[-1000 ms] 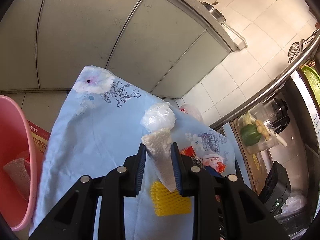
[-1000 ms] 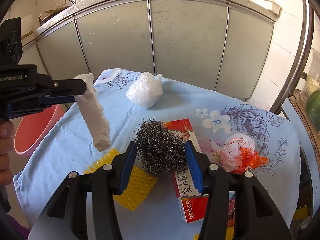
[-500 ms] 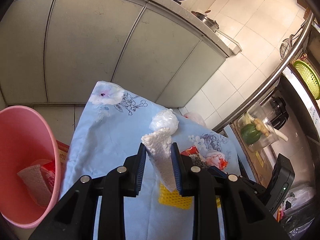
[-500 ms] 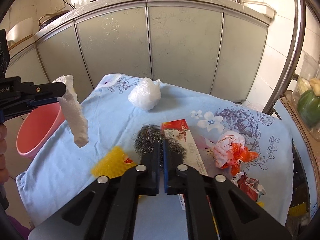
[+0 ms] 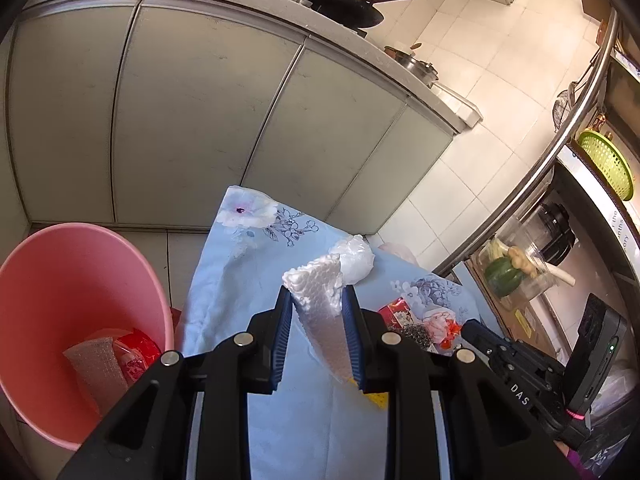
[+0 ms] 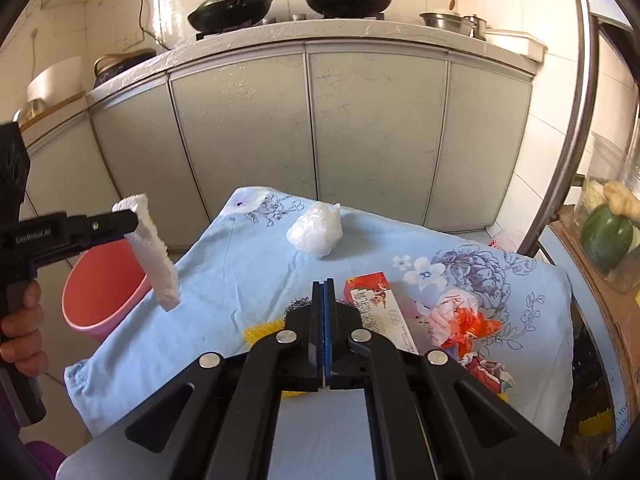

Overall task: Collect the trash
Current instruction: 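Carry the foam strip and steel wool over the pink bin, then open both tools to drop the foam strip and steel wool into the bin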

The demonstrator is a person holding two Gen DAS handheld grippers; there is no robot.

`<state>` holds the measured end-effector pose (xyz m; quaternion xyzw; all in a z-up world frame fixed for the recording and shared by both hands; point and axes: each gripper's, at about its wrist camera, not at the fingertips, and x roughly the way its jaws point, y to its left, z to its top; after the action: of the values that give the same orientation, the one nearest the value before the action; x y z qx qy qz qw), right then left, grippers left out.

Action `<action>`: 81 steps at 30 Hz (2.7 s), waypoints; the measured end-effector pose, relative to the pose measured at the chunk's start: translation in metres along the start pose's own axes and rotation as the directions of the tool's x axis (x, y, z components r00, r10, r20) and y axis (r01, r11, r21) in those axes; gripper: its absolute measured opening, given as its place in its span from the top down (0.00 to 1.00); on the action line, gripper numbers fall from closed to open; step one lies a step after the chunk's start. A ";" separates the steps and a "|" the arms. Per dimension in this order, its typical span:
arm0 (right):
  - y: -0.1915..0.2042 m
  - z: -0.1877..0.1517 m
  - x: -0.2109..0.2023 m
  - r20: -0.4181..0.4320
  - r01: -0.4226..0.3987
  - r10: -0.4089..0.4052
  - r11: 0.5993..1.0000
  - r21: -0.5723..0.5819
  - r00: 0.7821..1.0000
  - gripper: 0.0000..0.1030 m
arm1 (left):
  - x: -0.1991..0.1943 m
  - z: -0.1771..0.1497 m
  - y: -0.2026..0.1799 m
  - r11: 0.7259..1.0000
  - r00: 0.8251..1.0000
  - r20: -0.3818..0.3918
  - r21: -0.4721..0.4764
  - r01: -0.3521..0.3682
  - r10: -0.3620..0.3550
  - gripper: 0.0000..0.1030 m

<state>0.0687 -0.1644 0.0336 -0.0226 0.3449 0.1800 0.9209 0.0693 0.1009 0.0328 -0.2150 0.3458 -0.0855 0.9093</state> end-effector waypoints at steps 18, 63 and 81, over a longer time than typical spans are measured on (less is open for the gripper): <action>-0.026 -0.017 0.056 -0.160 -0.027 0.048 0.991 0.128 0.986 0.54 | 0.005 -0.005 0.011 0.999 0.999 -0.023 0.003 -0.034 0.034 0.76; 0.253 0.021 0.069 -0.195 -0.379 0.341 0.901 -0.212 0.919 0.83 | -0.134 -0.056 0.151 0.895 0.873 0.198 -0.076 -0.440 0.446 0.76; 0.248 0.009 0.084 -0.261 -0.355 0.311 0.924 -0.142 0.914 0.68 | -0.114 -0.066 0.162 0.892 0.880 0.147 -0.084 -0.443 0.451 0.64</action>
<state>0.0463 0.0951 0.0069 -0.0700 0.4311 0.3625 0.8233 -0.0586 0.2587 -0.0171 -0.1574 0.3126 0.1526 0.9242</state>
